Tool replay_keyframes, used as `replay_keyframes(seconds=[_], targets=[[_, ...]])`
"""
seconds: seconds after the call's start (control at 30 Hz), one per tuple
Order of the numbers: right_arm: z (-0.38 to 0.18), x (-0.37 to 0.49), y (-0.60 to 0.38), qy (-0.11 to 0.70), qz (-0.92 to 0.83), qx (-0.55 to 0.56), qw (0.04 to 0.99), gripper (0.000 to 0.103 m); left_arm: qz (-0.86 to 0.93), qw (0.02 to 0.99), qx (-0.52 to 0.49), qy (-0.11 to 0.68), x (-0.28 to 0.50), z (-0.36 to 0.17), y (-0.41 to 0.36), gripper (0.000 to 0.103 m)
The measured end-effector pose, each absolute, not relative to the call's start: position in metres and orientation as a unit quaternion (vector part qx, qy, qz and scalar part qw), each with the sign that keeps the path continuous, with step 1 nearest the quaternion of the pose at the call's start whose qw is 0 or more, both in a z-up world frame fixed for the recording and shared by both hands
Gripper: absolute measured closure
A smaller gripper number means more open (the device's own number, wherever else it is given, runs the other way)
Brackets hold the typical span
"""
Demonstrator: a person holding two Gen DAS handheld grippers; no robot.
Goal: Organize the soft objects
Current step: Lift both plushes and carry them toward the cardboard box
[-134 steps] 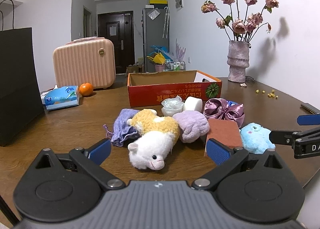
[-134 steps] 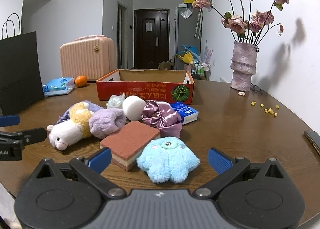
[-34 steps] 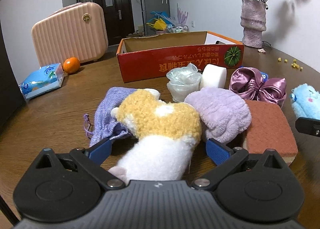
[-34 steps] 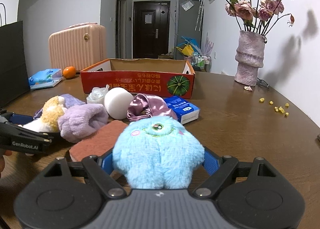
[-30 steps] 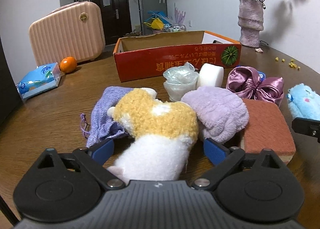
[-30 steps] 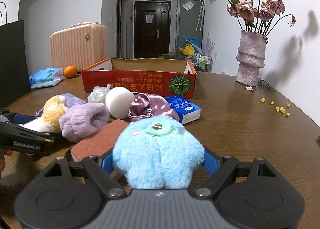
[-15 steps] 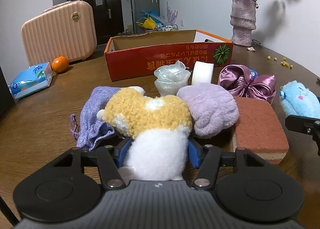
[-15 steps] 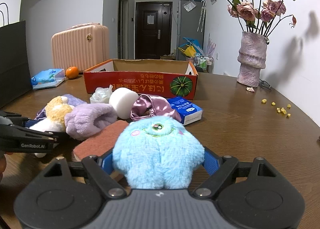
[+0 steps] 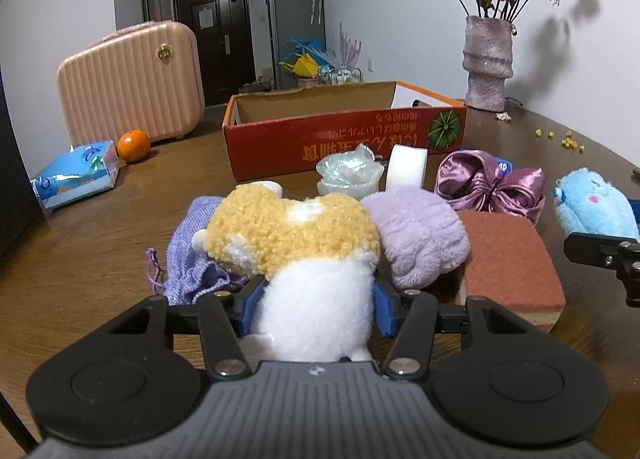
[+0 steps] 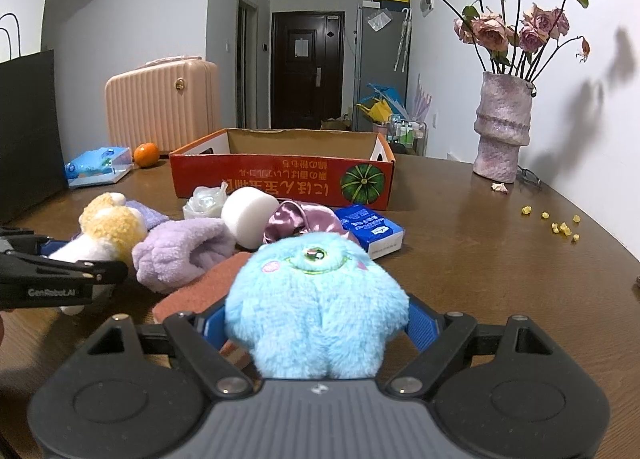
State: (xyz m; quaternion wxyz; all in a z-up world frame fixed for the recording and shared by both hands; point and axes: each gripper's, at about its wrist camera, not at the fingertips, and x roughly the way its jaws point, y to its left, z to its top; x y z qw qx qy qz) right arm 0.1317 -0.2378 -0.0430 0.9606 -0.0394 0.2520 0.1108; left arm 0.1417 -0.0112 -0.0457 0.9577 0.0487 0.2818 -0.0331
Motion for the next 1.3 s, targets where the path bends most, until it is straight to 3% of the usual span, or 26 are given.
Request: replay_keyframes(seconds=[0.6,1.3], targets=[[-0.025,0.134,-0.235,0.215,0.112,-0.05,0.969,0.018,-0.04,0.973,0.045,0.224,0.128,-0.01,-0.014,0.048],[0.006,0.19,-0.23,0.159,0.107,-0.044,0.981,0.018,-0.031,0.983,0.03,0.178,0.17,0.029,-0.023,0.048]])
